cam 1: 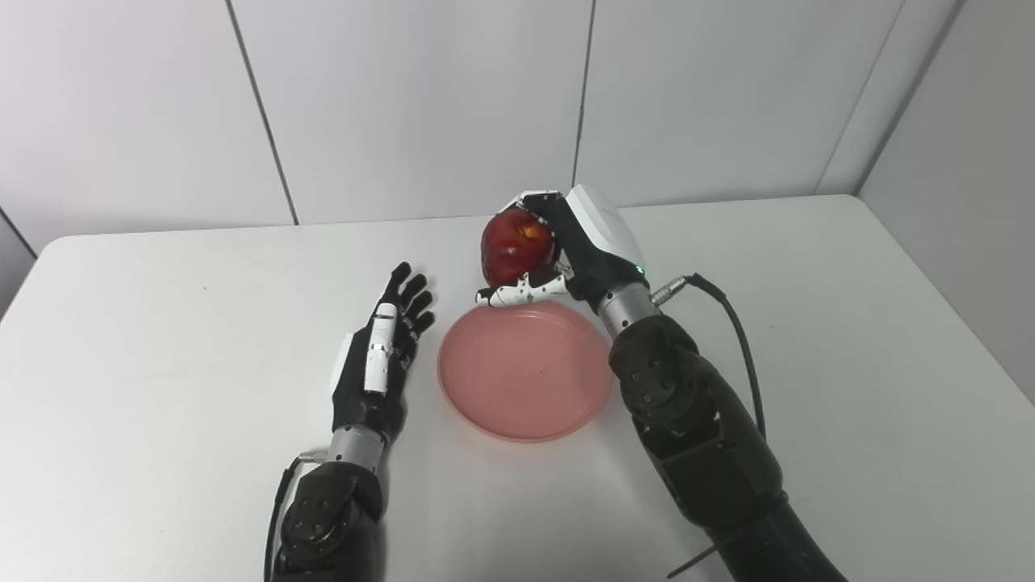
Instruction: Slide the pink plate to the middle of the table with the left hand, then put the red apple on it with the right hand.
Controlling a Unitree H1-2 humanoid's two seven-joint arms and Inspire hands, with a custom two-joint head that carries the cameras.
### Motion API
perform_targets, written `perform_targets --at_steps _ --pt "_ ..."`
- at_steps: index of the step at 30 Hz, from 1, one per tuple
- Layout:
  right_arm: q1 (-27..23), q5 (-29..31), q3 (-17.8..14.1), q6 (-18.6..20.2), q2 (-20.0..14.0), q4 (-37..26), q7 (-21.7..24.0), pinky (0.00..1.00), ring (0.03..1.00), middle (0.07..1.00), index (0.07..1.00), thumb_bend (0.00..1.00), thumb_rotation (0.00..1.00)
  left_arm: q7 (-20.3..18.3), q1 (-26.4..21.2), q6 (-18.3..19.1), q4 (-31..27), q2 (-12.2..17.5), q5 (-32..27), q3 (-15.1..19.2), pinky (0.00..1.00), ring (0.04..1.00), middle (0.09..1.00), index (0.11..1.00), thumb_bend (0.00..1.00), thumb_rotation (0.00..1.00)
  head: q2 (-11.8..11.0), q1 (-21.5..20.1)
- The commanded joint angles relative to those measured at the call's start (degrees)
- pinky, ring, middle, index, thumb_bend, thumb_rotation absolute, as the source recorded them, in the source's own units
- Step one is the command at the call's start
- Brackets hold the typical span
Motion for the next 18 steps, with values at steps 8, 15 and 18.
perform_targets --at_steps 8,15,18 --pt "-0.1 -1.4 2.4 -4.8 0.8 2.2 -3.1 0.29 0.370 0.450 0.484 0.52 0.14 2.6 2.0 1.3 0.9 -1.9 1.5 -0.6 0.92 0.937 0.943 0.932 0.37 1.00 0.7 2.4" --pt "2.0 -1.5 3.7 -6.4 0.6 5.0 -2.7 0.26 0.354 0.449 0.484 0.52 0.14 2.7 2.1 0.9 0.7 -2.2 2.0 -0.6 0.93 0.940 0.946 0.931 0.37 1.00 1.1 2.7" --pt "2.7 -1.5 4.1 -6.7 0.5 5.6 -2.6 0.26 0.352 0.452 0.485 0.52 0.14 2.9 2.0 0.7 0.8 -2.3 2.3 -0.6 0.93 0.936 0.943 0.927 0.36 1.00 1.2 2.8"
